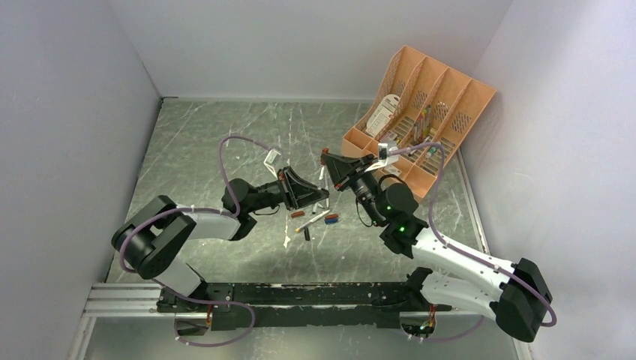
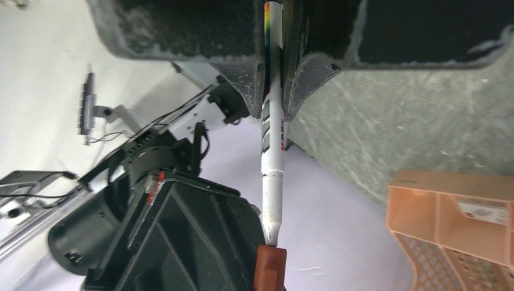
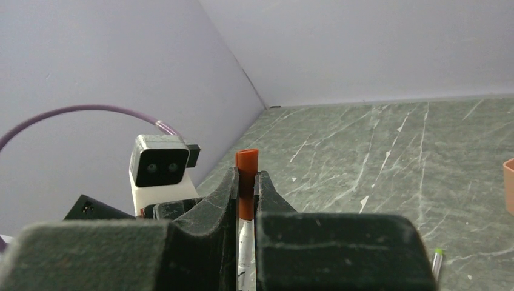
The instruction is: Insert the pens into the pen caps
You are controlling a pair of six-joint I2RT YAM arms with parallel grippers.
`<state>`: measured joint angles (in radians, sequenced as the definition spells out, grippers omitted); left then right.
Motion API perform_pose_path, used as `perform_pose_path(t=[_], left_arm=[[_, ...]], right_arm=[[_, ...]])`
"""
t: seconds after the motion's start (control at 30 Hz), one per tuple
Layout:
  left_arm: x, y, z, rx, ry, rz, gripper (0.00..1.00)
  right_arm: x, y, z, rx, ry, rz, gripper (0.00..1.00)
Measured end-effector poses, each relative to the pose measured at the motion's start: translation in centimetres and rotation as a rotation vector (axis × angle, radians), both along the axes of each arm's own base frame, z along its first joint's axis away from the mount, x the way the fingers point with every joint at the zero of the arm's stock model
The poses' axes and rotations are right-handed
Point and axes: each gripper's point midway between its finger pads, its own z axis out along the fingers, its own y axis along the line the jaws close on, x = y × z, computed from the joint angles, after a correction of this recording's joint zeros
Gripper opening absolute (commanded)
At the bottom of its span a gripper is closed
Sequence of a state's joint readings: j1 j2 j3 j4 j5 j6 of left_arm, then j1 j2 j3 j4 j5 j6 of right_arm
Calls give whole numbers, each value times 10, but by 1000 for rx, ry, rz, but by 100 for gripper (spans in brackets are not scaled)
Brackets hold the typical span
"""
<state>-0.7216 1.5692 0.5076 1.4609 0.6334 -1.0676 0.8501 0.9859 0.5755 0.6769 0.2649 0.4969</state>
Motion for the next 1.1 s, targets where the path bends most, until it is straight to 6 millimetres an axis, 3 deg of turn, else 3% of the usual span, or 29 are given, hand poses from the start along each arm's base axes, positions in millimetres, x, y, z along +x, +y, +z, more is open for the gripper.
perform_pose_path(t=[0.3,0.63,0.87,1.1], left_arm=[[11,-6,0,132,-118,50,7],[9,-11,-10,131,-57,-7,7],[5,-11,-2,92,-44,-33,7],[10,-9,8,58,-55,-7,7]], right_arm=[[-4,-12,5,16,-15,-10,0],[-2,-18,-9,0,8,-36,0],[-6,-21,-3,29,3,-30,0],[-14,-13,-14,14,34,16,0]])
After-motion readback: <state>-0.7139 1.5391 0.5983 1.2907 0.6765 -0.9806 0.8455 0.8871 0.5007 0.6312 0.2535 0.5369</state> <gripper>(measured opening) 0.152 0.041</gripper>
